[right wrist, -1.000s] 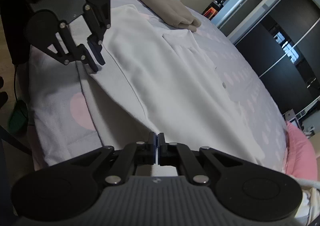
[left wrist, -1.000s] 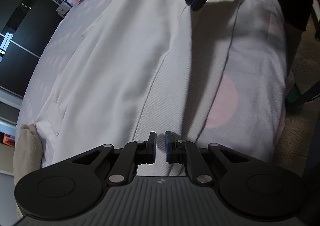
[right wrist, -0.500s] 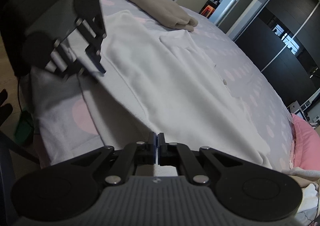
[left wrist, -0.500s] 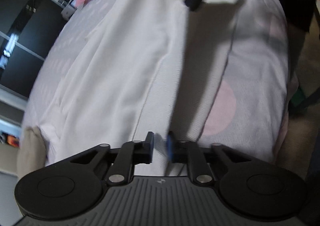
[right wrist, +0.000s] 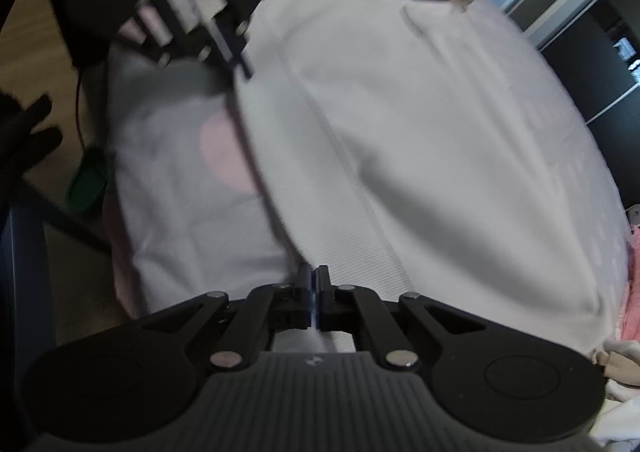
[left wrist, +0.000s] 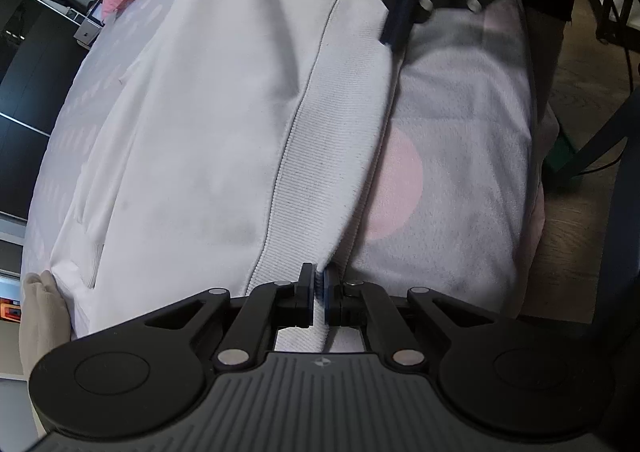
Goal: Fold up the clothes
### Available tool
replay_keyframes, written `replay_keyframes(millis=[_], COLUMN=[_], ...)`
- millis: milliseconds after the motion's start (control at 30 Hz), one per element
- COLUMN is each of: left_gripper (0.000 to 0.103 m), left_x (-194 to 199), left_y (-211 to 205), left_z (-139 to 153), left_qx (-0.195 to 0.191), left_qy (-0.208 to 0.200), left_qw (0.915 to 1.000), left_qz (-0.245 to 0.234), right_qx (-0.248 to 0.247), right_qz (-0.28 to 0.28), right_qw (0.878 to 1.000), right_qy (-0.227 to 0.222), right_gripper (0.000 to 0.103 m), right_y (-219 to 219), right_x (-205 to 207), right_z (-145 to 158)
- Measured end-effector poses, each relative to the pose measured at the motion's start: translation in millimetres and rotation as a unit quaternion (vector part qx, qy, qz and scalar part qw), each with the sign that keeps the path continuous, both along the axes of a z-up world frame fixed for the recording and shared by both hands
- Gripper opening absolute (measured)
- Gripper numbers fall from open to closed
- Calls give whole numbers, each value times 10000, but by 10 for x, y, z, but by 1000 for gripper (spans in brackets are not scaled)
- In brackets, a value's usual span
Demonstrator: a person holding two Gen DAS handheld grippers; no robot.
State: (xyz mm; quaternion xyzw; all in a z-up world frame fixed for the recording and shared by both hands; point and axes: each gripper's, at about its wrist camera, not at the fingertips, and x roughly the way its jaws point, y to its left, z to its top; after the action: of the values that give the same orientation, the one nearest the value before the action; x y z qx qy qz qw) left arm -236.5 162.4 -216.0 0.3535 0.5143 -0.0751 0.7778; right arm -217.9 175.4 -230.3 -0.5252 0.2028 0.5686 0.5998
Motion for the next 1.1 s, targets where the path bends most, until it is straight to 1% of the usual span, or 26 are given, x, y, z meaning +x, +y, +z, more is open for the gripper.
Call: replay_keyframes(millis=[33,67,100,133,167,200,300,400,467,500,533,600,700,733,800,833,933,1000,1100], left_gripper=[8,17,32,42,59,62,62,62,62,62,62,61,61,61,61,61,61,67,71], left_x=[-14,-40,-71,-102,-140,-181,-258,-303,-347,-375,-401,-445,-519,-547,-602,-615,-562,-523,-516], left_y=[-3,-1,2,5,6,5,36,97,119,129,136,138,143,150,160,161,216,252,238], left_z=[12,35,62,90,108,123,73,-25,-79,-109,-144,-221,-378,-424,-505,-526,-547,-579,-655], left_qx=[27,57,89,121,194,284,619,982,1316,1492,1626,1838,2310,2422,2602,2639,2629,2686,2842], left_qy=[-28,-57,-87,-116,-128,-133,143,424,503,552,629,745,925,982,1066,1072,1101,1090,1033], left_qw=[10000,10000,9999,9999,9997,9994,9977,9940,9895,9867,9840,9792,9671,9636,9576,9564,9575,9564,9519], left_qz=[9,0,-16,-32,-84,-150,-250,-242,-310,-343,-371,-437,-538,-563,-630,-641,-449,-353,-501], right_qx=[-16,-26,-35,-28,-38,-52,-267,-620,-854,-926,-990,-1126,-1331,-1397,-1524,-1559,-1626,-1630,-1625], right_qz=[47,91,136,182,241,302,487,855,1061,1123,1166,1271,1429,1400,1305,1288,1313,1425,1563], right_qw=[10000,9998,9996,9992,9985,9975,9918,9778,9708,9694,9688,9623,9508,9484,9451,9435,9376,9324,9253], right_qy=[-84,-165,-246,-361,-495,-632,-1154,-1811,-1974,-1975,-1952,-2125,-2406,-2476,-2579,-2625,-2781,-2895,-3050], right_gripper=[5,8,20,36,42,43,43,43,43,43,43,43,43,43,42,41,41,41,42], right_y=[-12,-26,-41,-72,-107,-141,-223,-330,-393,-422,-447,-509,-603,-630,-672,-683,-720,-733,-733], right_x=[-21,-43,-64,-80,-87,-94,-87,-66,-46,-42,-44,-62,-91,-80,-46,-50,-84,-107,-126], right_z=[5,16,28,55,79,103,68,-42,-71,-74,-79,-148,-258,-283,-333,-360,-431,-471,-543])
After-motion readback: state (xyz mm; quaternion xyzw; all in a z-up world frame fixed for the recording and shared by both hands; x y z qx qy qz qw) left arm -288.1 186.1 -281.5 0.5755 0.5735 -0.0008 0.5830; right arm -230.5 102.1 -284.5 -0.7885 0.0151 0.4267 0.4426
